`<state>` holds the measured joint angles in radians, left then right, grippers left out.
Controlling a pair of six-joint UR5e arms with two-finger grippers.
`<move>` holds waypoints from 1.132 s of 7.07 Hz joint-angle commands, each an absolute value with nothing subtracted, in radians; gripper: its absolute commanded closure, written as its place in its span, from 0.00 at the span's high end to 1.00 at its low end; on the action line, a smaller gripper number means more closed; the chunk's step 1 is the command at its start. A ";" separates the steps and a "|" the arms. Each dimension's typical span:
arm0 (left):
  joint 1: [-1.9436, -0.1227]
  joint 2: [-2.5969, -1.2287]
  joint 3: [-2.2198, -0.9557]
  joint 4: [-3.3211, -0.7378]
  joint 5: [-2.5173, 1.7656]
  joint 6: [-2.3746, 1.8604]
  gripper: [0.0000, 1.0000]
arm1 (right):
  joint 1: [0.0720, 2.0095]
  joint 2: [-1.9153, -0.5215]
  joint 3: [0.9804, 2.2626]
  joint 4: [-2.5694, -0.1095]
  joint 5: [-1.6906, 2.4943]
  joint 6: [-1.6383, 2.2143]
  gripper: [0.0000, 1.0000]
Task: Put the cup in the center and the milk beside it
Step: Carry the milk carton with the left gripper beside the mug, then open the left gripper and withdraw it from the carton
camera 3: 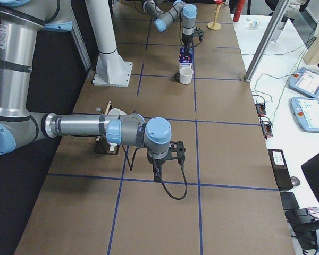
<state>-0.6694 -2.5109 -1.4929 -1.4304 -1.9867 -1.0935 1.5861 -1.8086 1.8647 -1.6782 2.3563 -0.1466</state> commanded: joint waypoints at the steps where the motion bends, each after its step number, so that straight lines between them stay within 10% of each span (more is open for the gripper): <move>1: -0.701 -2.511 -1.604 -1.302 -1.994 -0.960 1.00 | 1.586 -1.809 1.865 -1.678 2.356 -0.143 1.00; 4: -0.955 -2.358 -1.866 -1.078 -2.201 -0.617 1.00 | 1.586 -1.810 1.867 -1.678 2.356 -0.143 1.00; 8: -1.279 -1.887 -1.871 -1.297 -2.318 -0.102 1.00 | 1.586 -1.806 1.861 -1.678 2.358 -0.141 1.00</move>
<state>-1.2027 -2.0376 -1.8730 -1.1856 -2.2861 -0.1789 1.5861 -1.8069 1.8644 -1.6782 2.3572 -0.1422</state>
